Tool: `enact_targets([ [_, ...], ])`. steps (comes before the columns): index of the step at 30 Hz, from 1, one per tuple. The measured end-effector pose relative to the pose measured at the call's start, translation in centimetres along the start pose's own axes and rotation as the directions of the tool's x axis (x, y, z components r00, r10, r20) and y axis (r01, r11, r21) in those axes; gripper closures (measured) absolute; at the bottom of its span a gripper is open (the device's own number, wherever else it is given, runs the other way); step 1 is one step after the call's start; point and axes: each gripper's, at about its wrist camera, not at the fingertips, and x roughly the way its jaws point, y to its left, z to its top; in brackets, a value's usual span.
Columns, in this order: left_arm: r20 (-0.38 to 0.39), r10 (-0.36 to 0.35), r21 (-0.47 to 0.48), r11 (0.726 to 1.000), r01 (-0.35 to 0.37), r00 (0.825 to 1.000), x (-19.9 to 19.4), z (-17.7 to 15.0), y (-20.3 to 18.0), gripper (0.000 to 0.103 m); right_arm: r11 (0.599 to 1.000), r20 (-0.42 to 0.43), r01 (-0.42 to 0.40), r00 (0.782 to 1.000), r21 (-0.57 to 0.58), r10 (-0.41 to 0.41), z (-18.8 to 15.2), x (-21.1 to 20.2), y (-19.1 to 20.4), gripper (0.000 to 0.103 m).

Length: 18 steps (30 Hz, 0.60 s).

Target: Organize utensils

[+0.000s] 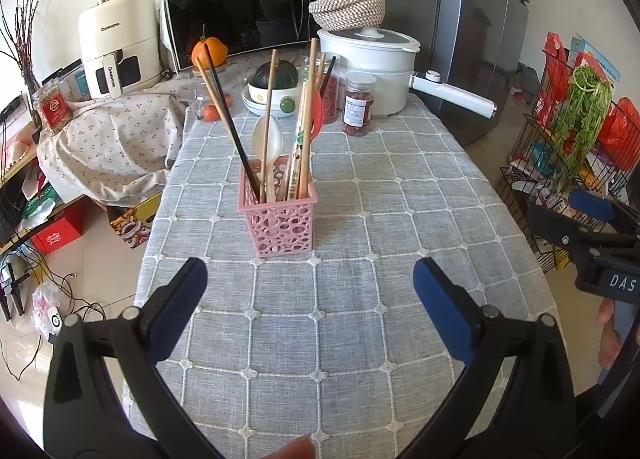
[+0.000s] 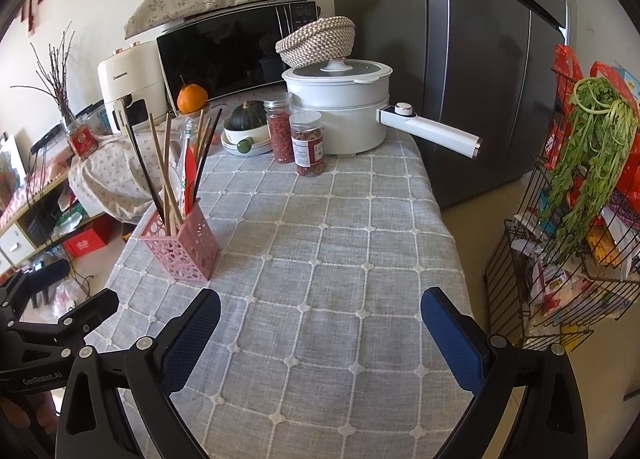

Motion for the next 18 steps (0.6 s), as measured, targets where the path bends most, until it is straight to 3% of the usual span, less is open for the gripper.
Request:
enact_targets([
  [18, 0.024, -0.008, 0.007, 1.0, 0.008, 1.0, -0.43, 0.48, 0.37, 0.001, 1.0, -0.003, -0.007, 1.0, 0.014, 0.007, 0.23, 0.26, -0.03, 0.002],
])
